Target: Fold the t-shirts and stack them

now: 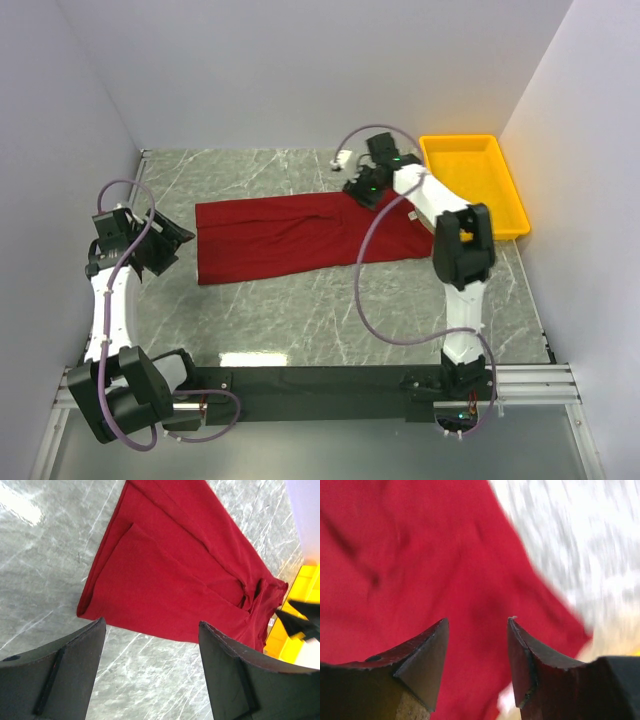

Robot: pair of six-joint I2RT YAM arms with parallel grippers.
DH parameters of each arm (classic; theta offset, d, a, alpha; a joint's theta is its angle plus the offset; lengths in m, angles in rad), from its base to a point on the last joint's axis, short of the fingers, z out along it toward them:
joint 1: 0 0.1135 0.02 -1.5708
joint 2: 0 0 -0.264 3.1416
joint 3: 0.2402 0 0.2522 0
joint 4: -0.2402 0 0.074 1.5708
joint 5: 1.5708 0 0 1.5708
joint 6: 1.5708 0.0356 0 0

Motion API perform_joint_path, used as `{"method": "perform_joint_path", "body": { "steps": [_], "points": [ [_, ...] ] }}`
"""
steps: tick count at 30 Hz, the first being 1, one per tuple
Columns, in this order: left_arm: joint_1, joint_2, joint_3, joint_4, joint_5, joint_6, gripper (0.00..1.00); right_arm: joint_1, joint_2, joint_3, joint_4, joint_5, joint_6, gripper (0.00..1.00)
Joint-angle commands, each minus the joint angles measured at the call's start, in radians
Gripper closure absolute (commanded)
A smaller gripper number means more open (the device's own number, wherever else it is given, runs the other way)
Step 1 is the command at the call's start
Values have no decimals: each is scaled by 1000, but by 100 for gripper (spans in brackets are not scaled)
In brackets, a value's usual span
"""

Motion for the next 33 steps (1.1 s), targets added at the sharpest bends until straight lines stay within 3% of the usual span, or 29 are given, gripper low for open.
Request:
{"method": "perform_joint_path", "body": {
  "steps": [1,8,13,25,33],
  "points": [
    [6,6,-33,30,39,19,20,-79,-209,-124,-41,-23,86,43],
    [6,39,-99,56,39,-6,21,-217,-474,-446,-79,-84,216,45],
    [6,101,-136,59,36,-35,28,-278,-560,-624,-62,-71,276,50],
    [4,233,-145,69,45,-29,38,-283,-526,-719,82,156,428,53],
    [6,294,-128,79,42,-3,39,-286,-471,-723,125,170,466,53]
  ]
}}
